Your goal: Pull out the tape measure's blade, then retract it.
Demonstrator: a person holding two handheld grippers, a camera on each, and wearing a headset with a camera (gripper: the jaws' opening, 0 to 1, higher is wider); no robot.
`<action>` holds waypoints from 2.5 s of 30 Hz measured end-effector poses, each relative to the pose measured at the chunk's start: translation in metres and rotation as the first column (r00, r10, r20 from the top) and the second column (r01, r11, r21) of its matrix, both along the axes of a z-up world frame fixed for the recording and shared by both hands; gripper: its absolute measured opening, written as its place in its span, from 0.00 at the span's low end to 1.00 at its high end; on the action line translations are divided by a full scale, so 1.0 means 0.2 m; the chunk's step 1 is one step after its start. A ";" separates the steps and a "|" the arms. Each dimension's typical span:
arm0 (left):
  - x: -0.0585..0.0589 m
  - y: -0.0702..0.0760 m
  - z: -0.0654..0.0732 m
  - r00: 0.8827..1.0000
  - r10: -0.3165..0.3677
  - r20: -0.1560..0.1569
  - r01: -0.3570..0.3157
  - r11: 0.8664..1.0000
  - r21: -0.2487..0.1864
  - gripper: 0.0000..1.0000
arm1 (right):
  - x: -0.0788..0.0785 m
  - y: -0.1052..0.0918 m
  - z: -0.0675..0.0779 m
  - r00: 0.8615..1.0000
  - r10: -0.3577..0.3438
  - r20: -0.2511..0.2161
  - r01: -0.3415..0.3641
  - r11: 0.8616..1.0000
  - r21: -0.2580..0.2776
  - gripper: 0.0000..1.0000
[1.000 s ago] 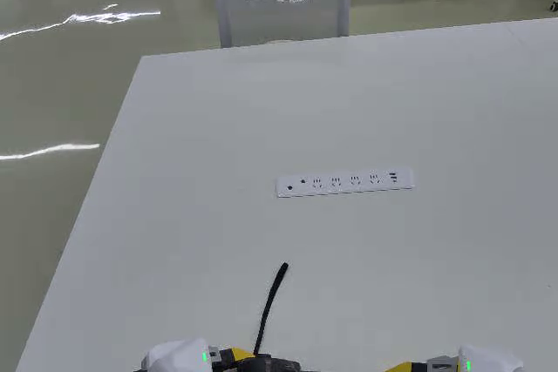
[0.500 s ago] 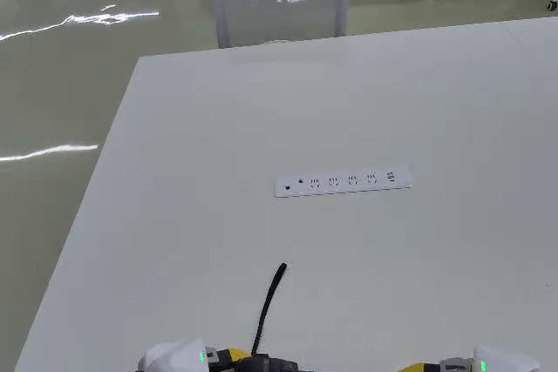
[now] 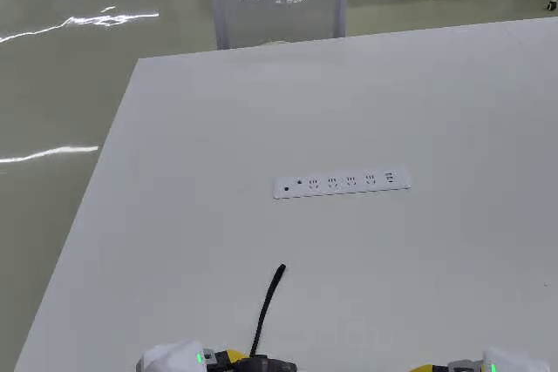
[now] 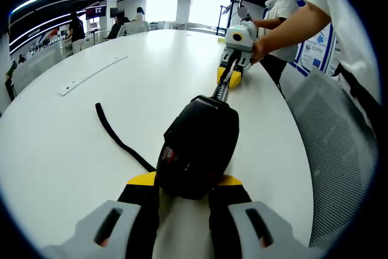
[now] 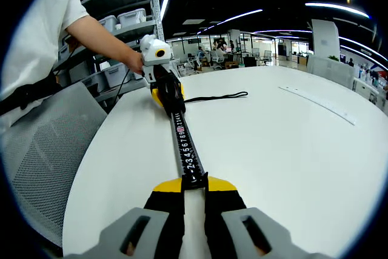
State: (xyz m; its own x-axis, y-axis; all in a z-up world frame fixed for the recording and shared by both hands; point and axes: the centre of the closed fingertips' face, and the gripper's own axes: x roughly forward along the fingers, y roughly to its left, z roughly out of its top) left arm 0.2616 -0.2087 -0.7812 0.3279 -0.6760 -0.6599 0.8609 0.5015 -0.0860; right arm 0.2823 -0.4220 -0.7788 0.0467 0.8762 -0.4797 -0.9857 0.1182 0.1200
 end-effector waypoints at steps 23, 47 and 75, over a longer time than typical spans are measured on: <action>0.00 0.00 0.00 1.000 0.007 -0.003 -0.007 1.000 0.002 0.26 | 0.01 -0.15 0.01 1.000 -0.026 -0.002 0.026 1.000 -0.013 0.08; 0.00 0.01 -0.01 1.000 0.013 -0.006 -0.013 1.000 0.004 0.26 | 0.03 -0.27 0.01 0.999 -0.050 -0.012 0.050 0.998 -0.023 0.08; 0.00 0.00 -0.01 1.000 0.013 -0.008 -0.013 1.000 0.007 0.26 | 0.04 -0.38 0.00 0.997 -0.072 -0.011 0.072 0.997 -0.041 0.09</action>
